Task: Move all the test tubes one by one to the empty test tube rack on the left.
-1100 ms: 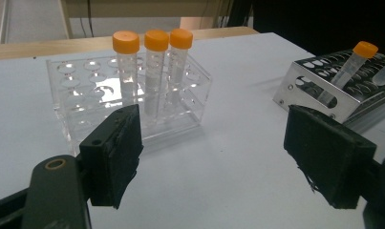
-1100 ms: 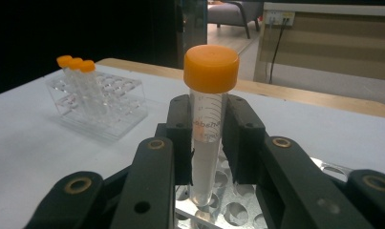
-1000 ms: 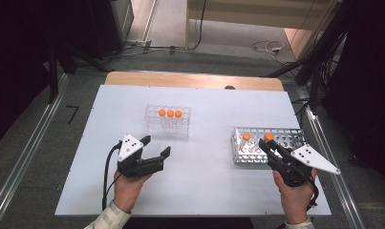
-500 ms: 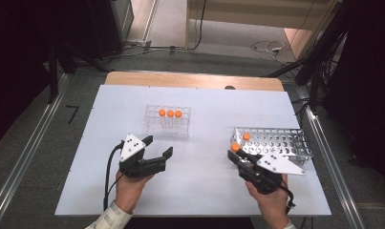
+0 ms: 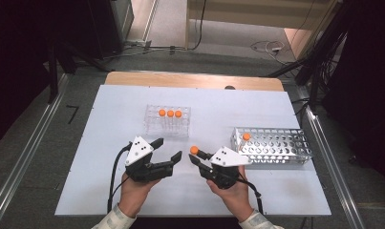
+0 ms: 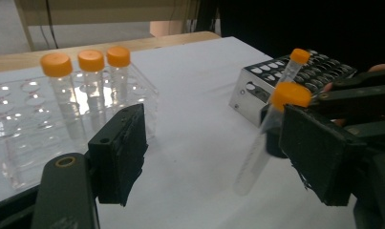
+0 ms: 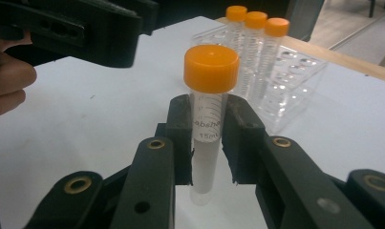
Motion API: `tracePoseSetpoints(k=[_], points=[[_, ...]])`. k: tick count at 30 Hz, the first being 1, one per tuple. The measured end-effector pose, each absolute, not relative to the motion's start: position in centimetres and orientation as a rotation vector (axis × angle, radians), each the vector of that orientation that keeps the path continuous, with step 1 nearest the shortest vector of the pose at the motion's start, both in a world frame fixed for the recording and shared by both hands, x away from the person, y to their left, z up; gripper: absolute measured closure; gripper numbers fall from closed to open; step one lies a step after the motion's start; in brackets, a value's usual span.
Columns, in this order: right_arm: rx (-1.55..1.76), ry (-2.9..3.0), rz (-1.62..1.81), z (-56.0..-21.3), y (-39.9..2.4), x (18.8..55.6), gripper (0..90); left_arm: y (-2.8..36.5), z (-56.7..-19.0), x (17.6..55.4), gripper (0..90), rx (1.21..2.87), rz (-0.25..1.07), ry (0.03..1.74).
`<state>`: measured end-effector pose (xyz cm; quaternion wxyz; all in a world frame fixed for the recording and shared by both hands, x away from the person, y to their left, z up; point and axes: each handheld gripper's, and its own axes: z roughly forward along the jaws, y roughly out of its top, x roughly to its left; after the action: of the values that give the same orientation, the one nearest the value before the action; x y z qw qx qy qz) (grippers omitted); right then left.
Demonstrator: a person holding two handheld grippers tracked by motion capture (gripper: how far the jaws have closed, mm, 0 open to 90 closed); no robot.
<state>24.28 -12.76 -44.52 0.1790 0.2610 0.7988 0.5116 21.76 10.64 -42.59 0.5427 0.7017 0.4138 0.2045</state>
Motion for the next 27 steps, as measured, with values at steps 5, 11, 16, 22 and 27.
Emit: tracePoseSetpoints(k=[5,11,16,22,27], points=[[0.727,2.278,1.442,-44.9,-11.4,24.4,72.1,10.3,-42.7,21.8,28.4,1.682,0.471,0.964],[0.714,2.295,1.441,-45.1,-10.5,24.3,72.1,9.9,-42.9,21.9,38.8,1.705,0.445,0.934],[0.701,2.301,1.444,-45.1,-10.3,24.2,72.1,9.5,-43.2,22.1,50.9,1.724,0.421,0.909],[0.702,2.306,1.44,-45.2,-10.2,24.1,72.1,9.4,-43.3,22.3,63.1,1.733,0.403,0.896],[0.702,2.305,1.44,-45.2,-10.2,24.1,72.1,9.3,-43.3,22.3,69.5,1.733,0.4,0.892]])
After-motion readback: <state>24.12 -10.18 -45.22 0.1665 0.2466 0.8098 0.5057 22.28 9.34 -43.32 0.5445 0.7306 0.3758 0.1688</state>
